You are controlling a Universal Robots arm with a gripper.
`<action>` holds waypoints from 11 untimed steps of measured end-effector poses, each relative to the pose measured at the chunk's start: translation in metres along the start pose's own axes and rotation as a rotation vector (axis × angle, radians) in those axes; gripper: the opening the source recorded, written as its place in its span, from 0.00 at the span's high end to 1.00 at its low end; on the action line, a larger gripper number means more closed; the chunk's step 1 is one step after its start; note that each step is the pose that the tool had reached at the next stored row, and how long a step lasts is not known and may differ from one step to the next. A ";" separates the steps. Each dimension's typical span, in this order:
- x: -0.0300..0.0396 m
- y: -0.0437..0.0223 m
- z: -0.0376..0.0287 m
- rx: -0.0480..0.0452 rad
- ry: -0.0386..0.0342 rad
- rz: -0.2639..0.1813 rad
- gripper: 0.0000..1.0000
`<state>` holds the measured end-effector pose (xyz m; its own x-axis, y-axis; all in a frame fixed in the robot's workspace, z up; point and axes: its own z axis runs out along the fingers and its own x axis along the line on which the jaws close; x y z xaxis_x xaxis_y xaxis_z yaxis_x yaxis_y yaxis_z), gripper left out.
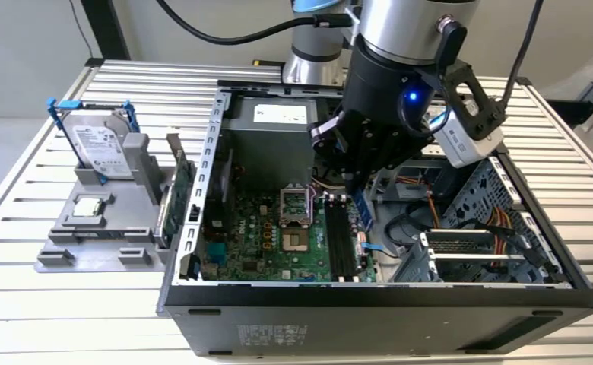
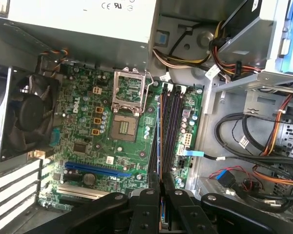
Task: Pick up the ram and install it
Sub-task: 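Insert the ram into the slot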
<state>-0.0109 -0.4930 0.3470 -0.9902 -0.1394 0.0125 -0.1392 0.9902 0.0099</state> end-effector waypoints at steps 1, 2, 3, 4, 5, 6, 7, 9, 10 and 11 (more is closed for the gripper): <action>0.0000 0.0000 0.0002 0.0002 0.0000 0.000 1.00; 0.0000 0.0000 0.0005 0.0005 0.0001 0.000 1.00; 0.0000 0.0000 0.0007 0.0008 0.0001 0.000 1.00; 0.0000 0.0000 0.0010 0.0011 0.0001 0.000 1.00; 0.0000 0.0000 0.0012 0.0013 0.0002 0.000 1.00; 0.0000 0.0000 0.0015 0.0016 0.0002 0.000 1.00; 0.0000 0.0000 0.0017 0.0019 0.0003 0.000 1.00; 0.0000 0.0000 0.0023 0.0025 0.0003 0.000 1.00; 0.0000 0.0000 0.0025 0.0027 0.0004 0.000 1.00; 0.0000 0.0000 0.0027 0.0031 0.0004 0.000 1.00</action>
<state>-0.0109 -0.4930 0.3443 -0.9902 -0.1393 0.0130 -0.1392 0.9902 0.0068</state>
